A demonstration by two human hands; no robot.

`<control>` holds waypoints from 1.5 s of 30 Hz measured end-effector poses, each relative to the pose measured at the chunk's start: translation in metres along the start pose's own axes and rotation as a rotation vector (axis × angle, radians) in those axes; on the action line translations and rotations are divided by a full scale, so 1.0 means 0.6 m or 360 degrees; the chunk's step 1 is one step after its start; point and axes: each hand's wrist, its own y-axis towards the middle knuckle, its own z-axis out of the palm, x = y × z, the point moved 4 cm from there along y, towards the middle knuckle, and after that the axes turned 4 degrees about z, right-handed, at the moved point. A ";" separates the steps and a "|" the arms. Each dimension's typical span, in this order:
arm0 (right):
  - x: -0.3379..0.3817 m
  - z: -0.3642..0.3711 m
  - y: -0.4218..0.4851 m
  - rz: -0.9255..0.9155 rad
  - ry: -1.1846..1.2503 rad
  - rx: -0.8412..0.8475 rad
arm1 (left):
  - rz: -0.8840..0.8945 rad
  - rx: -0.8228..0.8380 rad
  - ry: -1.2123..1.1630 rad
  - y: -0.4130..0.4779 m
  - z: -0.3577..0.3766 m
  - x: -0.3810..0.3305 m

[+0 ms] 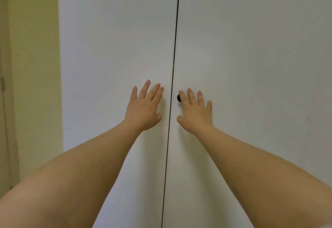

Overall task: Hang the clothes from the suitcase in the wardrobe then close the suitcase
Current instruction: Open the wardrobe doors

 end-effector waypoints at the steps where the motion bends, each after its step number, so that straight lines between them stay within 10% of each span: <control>1: 0.007 0.001 0.004 -0.0001 -0.0020 -0.0019 | 0.0047 -0.0002 0.0004 0.005 0.004 0.005; 16: 0.056 -0.022 0.030 0.0295 0.0036 -0.0459 | 0.0299 0.0388 -0.0370 0.029 0.043 0.035; 22: 0.063 -0.050 -0.003 0.0365 0.0154 -0.0476 | -0.0017 0.0517 -0.2089 -0.004 0.013 0.015; 28: 0.062 -0.096 -0.067 0.0417 0.0432 -0.0531 | -0.0217 0.0551 -0.2907 -0.021 -0.035 -0.027; 45: -0.059 -0.250 -0.281 0.0471 0.1075 -0.0989 | 0.0424 0.0902 -0.3178 -0.148 -0.179 -0.159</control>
